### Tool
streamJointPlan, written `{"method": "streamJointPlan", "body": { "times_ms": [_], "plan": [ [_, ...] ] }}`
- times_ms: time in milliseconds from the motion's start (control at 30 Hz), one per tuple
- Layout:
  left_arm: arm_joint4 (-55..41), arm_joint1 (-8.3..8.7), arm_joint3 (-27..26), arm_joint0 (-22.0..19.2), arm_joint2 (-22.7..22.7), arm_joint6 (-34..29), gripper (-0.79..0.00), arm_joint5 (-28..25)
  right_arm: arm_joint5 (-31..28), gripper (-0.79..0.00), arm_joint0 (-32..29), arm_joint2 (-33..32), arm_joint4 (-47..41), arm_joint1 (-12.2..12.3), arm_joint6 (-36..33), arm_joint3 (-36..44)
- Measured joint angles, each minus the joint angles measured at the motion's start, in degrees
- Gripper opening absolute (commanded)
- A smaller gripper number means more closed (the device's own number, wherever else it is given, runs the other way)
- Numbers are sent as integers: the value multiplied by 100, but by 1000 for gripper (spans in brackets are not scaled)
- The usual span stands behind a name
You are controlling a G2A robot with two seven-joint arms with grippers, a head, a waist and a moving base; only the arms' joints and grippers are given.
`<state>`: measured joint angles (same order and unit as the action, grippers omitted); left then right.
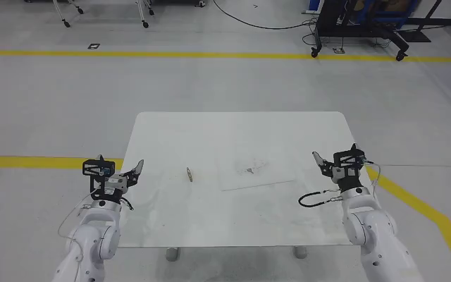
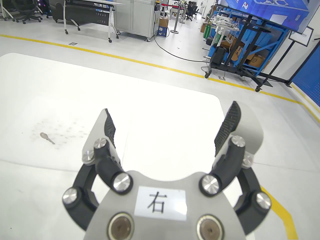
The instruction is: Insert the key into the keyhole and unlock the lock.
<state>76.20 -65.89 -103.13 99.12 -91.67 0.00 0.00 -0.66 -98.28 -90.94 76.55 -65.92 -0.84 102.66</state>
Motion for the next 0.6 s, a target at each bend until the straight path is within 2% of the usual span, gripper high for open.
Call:
{"method": "streamJointPlan", "body": {
  "times_ms": [167,333,433,600],
  "plan": [
    [0,0,0,0,0,0,0,0,-778,0,1116,863,184,-61,-773,-679],
    [0,0,0,0,0,0,0,0,-1325,0,2357,1920,-15,-243,-1072,-1878],
    [0,0,0,0,0,0,0,0,-1605,0,2870,2400,-132,-350,-1086,-2506],
    [0,0,0,0,0,0,0,0,-2342,0,3464,2854,-198,-447,-1309,-3340]
  ]
}}
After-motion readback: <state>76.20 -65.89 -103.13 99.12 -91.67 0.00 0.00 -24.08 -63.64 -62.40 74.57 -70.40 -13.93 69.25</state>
